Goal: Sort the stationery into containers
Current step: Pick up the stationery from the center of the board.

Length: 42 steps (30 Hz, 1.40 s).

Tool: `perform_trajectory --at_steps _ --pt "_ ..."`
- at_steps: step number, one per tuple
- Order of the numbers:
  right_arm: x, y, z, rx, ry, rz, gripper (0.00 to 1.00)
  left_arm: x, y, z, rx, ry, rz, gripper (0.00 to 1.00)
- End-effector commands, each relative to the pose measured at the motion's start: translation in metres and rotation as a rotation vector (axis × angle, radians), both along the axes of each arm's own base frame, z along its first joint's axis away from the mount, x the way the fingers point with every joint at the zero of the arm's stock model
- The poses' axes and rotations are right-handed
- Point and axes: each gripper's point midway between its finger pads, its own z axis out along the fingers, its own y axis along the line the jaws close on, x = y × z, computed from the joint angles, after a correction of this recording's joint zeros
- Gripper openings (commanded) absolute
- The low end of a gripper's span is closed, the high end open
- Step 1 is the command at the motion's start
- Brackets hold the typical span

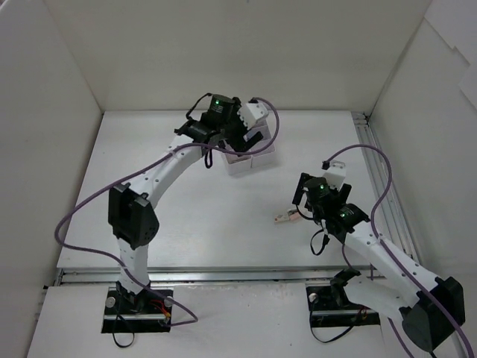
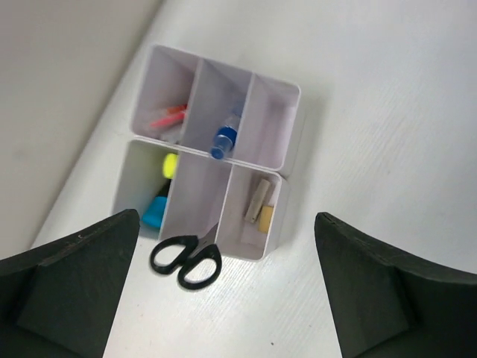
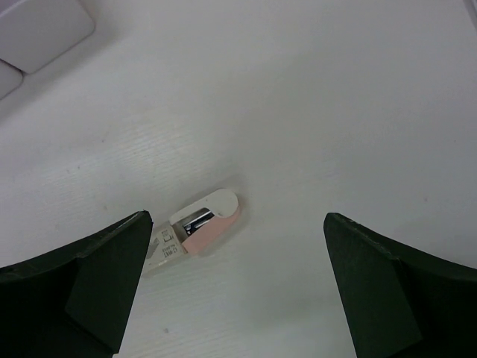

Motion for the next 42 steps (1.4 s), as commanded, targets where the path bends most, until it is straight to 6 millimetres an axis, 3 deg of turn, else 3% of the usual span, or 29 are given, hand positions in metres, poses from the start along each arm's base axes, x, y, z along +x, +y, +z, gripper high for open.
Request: perform_trajectory --at_steps 1,3,4,5,6,7,8,9,10,11,12,13,15,16,17,20,27,33,36,37,42 --pt "-0.001 0.009 -0.006 0.138 0.047 -0.114 0.98 -0.027 0.017 0.131 -0.243 -0.148 0.146 1.00" --pt "-0.004 0.011 -0.018 0.141 0.099 -0.131 0.98 -0.035 0.038 0.140 -0.303 -0.097 0.294 0.99" --pt "-0.005 0.012 -0.021 0.144 0.114 -0.140 0.98 -0.047 0.053 0.162 -0.351 -0.114 0.346 0.99" --pt "-0.005 0.014 -0.025 0.160 0.127 -0.155 0.98 -0.055 0.063 0.163 -0.365 -0.101 0.388 0.99" --pt "-0.007 0.014 -0.028 0.163 0.148 -0.167 0.98 -0.058 0.079 0.141 -0.369 -0.052 0.502 0.99" --pt "-0.007 0.015 -0.035 0.159 0.172 -0.181 0.98 -0.077 0.098 0.160 -0.429 -0.074 0.546 1.00" --pt "-0.007 0.016 -0.040 0.181 0.183 -0.208 0.98 -0.082 0.114 0.128 -0.404 -0.048 0.632 0.99" --pt "-0.007 0.018 -0.046 0.185 0.202 -0.216 0.98 -0.091 0.121 0.116 -0.448 -0.009 0.686 0.99" --pt "-0.006 0.020 -0.048 0.195 0.211 -0.228 0.98 -0.112 0.136 0.130 -0.510 -0.034 0.693 1.00" --pt "-0.003 0.022 -0.049 0.214 0.210 -0.248 0.98 -0.120 0.141 0.125 -0.536 -0.044 0.691 0.99" --pt "-0.001 0.021 -0.056 0.195 0.230 -0.261 0.98 -0.127 0.149 0.081 -0.476 -0.005 0.722 1.00" --pt "0.005 0.022 -0.052 0.198 0.221 -0.273 0.98 -0.140 0.161 0.090 -0.535 -0.026 0.740 0.99" --pt "0.009 0.023 -0.060 0.192 0.243 -0.294 0.98 -0.153 0.184 0.069 -0.514 -0.011 0.829 0.99" --pt "0.010 0.024 -0.062 0.196 0.244 -0.305 0.98 -0.163 0.193 0.074 -0.562 -0.006 0.865 1.00" --pt "0.014 0.026 -0.064 0.211 0.240 -0.316 0.98 -0.170 0.204 0.060 -0.532 0.014 0.912 1.00" --pt "0.017 0.030 -0.077 0.208 0.279 -0.325 0.98 -0.185 0.210 0.040 -0.540 0.051 0.912 0.99" --pt "0.027 0.043 -0.105 0.210 0.375 -0.311 0.95 -0.193 0.208 0.024 -0.541 0.082 0.890 1.00" --pt "0.020 0.037 -0.117 0.216 0.382 -0.343 0.77 -0.186 0.205 0.013 -0.471 0.106 0.908 0.99" --pt "0.019 0.035 -0.116 0.222 0.370 -0.348 0.61 -0.181 0.202 0.005 -0.447 0.114 0.906 0.99" --pt "0.019 0.035 -0.117 0.221 0.369 -0.347 0.51 -0.180 0.201 0.005 -0.445 0.122 0.902 0.99" --pt "0.024 0.037 -0.114 0.206 0.365 -0.316 0.30 -0.178 0.202 0.002 -0.442 0.128 0.908 1.00"
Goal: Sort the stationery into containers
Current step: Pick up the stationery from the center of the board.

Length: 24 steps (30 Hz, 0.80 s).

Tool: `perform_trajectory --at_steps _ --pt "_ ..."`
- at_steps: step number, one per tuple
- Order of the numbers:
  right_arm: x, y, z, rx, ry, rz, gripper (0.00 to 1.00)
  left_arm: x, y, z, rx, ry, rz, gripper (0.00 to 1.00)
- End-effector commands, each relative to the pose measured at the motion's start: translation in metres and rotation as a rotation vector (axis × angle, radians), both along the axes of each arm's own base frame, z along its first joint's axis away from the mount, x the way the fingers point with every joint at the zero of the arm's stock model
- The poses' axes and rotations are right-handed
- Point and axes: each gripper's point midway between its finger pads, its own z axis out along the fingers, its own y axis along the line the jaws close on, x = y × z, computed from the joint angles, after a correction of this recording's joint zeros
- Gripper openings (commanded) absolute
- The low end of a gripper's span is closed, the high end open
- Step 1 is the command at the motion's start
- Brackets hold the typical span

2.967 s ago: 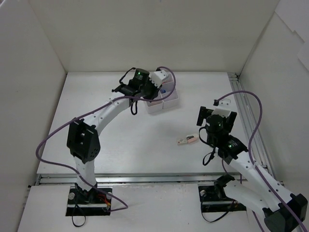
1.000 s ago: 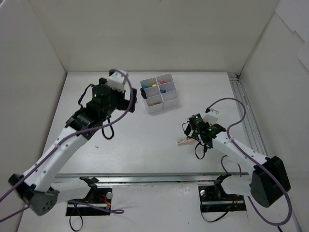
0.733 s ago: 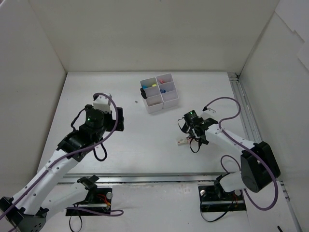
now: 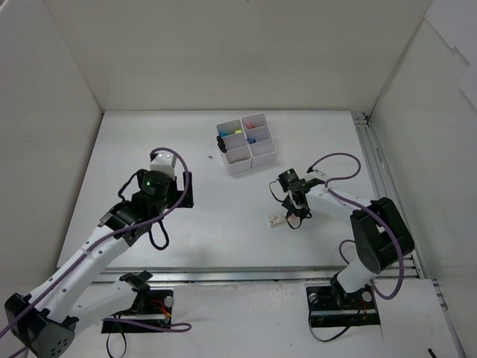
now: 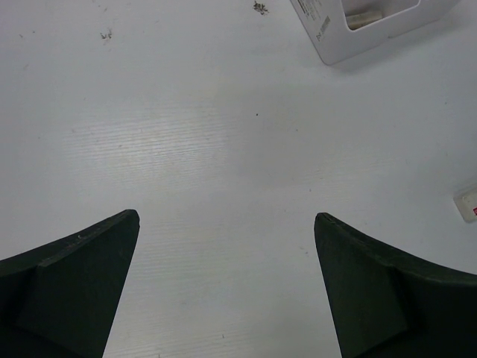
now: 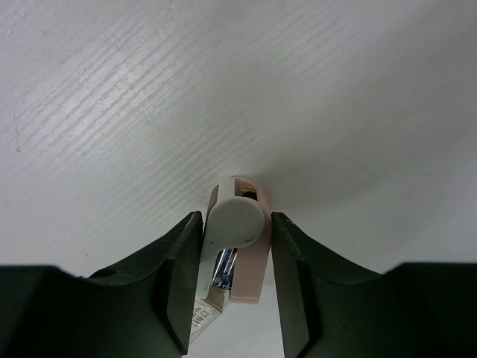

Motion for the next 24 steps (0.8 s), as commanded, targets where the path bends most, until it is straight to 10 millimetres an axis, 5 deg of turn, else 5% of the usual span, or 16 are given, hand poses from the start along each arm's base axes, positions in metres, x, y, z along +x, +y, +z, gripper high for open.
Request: perform_trajectory --at_steps 1,4,8,11,15,17,24 --pt "0.013 -0.004 0.016 -0.016 -0.062 -0.001 0.26 0.009 -0.003 0.026 -0.053 -0.072 0.008 1.00" --pt "0.031 -0.010 0.046 -0.101 -0.147 0.073 0.20 0.008 -0.001 0.028 -0.069 -0.083 0.013 0.99" --pt "0.064 0.000 0.115 -0.278 -0.303 0.308 0.19 0.006 -0.002 0.028 -0.096 -0.090 -0.005 0.99" --pt "0.099 0.027 0.162 -0.463 -0.369 0.723 0.15 0.006 0.002 0.026 -0.103 -0.092 0.002 1.00" --pt "0.119 0.084 0.182 -0.585 -0.482 1.282 0.17 0.003 0.007 0.022 -0.099 -0.082 0.013 1.00" --pt "0.136 0.095 0.191 -0.711 -0.529 1.412 0.23 0.002 0.012 0.022 -0.094 -0.083 0.021 1.00" --pt "0.187 0.117 0.198 -1.018 -0.519 1.655 0.14 -0.004 0.024 0.021 -0.082 -0.078 0.067 0.99"
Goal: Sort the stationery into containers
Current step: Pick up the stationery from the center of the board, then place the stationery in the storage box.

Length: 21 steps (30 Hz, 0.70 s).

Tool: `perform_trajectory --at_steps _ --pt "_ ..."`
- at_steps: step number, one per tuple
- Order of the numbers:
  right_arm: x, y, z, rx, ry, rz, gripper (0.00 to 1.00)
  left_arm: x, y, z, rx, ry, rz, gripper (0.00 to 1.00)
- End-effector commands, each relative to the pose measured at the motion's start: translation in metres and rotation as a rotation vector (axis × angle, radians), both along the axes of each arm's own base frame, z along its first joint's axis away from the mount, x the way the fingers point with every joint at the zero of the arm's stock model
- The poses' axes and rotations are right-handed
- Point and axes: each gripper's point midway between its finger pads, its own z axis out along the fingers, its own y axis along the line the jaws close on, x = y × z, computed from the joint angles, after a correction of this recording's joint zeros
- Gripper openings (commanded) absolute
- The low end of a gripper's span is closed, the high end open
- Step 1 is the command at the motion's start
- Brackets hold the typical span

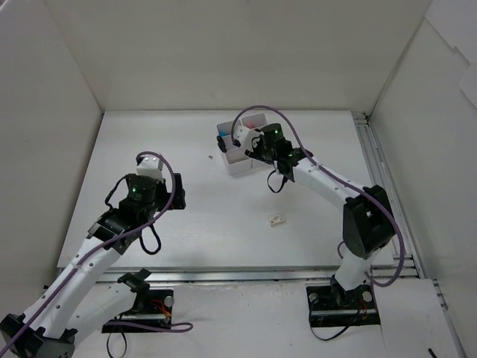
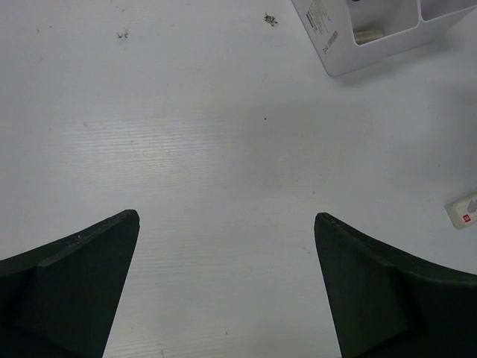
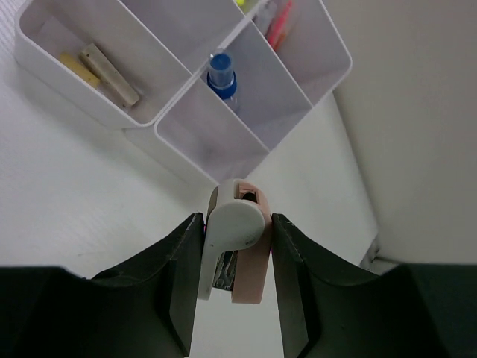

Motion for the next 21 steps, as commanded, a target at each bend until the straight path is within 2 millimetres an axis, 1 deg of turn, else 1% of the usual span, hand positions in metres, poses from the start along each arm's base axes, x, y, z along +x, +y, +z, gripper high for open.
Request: perform_trajectory --at_steps 1,2,3,4,5,7,11,15,19,21 --pt "0.034 0.022 0.039 -0.177 -0.200 0.220 0.14 0.004 0.006 0.016 -0.026 -0.050 0.039 0.99" --pt "0.042 0.024 0.037 -0.228 -0.215 0.250 0.14 0.004 0.006 0.016 -0.026 -0.048 0.042 0.99" --pt "0.043 0.032 0.032 -0.235 -0.211 0.292 0.15 0.004 0.006 0.017 -0.030 -0.050 0.045 0.99" --pt "0.051 0.035 0.029 -0.285 -0.222 0.330 0.15 0.004 0.007 0.016 -0.027 -0.045 0.050 0.99" --pt "0.054 0.040 0.027 -0.293 -0.227 0.363 0.15 0.005 0.007 0.016 -0.026 -0.048 0.056 0.99" --pt "0.061 0.044 0.017 -0.320 -0.220 0.403 0.15 0.005 0.009 0.017 -0.026 -0.049 0.071 0.99" --pt "0.066 0.051 0.001 -0.315 -0.201 0.493 0.16 0.005 0.011 0.017 -0.020 -0.047 0.076 0.99" --pt "0.073 0.051 -0.009 -0.303 -0.183 0.508 0.17 0.007 0.013 0.016 -0.018 -0.042 0.089 0.99" --pt "0.080 0.045 -0.024 -0.320 -0.161 0.508 0.21 0.007 0.015 0.014 -0.012 -0.033 0.101 0.99" --pt "0.081 0.043 -0.027 -0.316 -0.155 0.511 0.23 0.007 0.015 0.014 -0.008 -0.031 0.101 1.00"
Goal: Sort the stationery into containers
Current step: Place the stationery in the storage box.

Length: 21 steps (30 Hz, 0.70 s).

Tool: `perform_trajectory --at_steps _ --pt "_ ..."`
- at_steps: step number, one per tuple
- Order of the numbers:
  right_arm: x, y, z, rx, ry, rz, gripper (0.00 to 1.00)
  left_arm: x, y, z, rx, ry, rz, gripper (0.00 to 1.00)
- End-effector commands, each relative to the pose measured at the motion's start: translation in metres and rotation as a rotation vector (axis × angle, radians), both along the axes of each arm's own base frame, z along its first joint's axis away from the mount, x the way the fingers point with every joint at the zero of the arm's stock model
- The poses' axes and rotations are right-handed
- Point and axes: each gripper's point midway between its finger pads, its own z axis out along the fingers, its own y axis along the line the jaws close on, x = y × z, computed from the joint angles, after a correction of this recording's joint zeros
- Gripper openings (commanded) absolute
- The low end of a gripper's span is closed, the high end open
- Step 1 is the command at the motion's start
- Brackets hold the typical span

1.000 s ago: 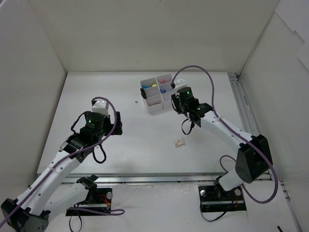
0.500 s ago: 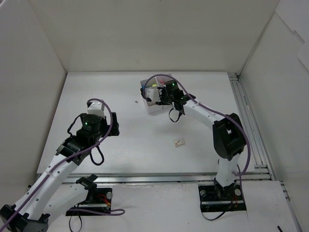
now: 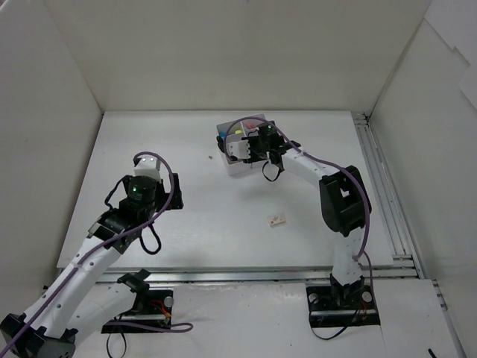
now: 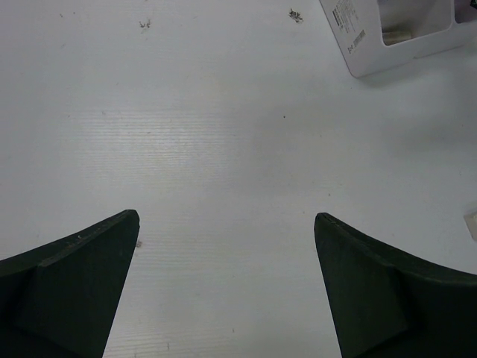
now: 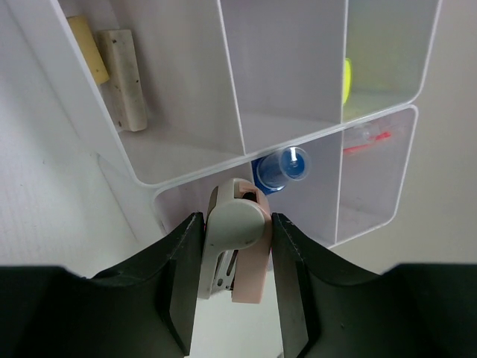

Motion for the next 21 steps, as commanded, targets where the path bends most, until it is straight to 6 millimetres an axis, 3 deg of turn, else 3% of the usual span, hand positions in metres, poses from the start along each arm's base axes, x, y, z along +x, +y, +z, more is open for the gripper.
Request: perform_trajectory --at_steps 1,4,5,9,14,17,21 --pt "0.018 0.006 0.034 0.044 -0.092 0.034 0.23 0.008 0.003 0.017 -0.019 -0.046 0.038 0.99" --pt "0.020 0.005 0.030 0.049 -0.078 0.032 0.29 0.010 0.002 0.017 -0.017 -0.041 0.040 0.99" --pt "0.019 0.005 0.028 0.047 -0.072 0.031 0.38 0.010 0.002 0.018 -0.017 -0.042 0.040 1.00" --pt "0.013 0.004 0.033 0.055 -0.063 0.028 0.52 0.012 0.000 0.018 -0.018 -0.040 0.032 0.99" --pt "0.000 0.005 0.045 0.091 -0.055 0.043 0.56 0.014 -0.003 0.017 -0.020 -0.041 0.022 1.00" --pt "-0.007 0.006 0.059 0.127 -0.061 0.046 0.56 0.015 -0.005 0.019 -0.025 -0.045 0.013 0.99" --pt "-0.017 0.008 0.096 0.222 -0.079 0.025 0.59 0.012 -0.007 0.025 -0.043 -0.063 -0.006 0.99"
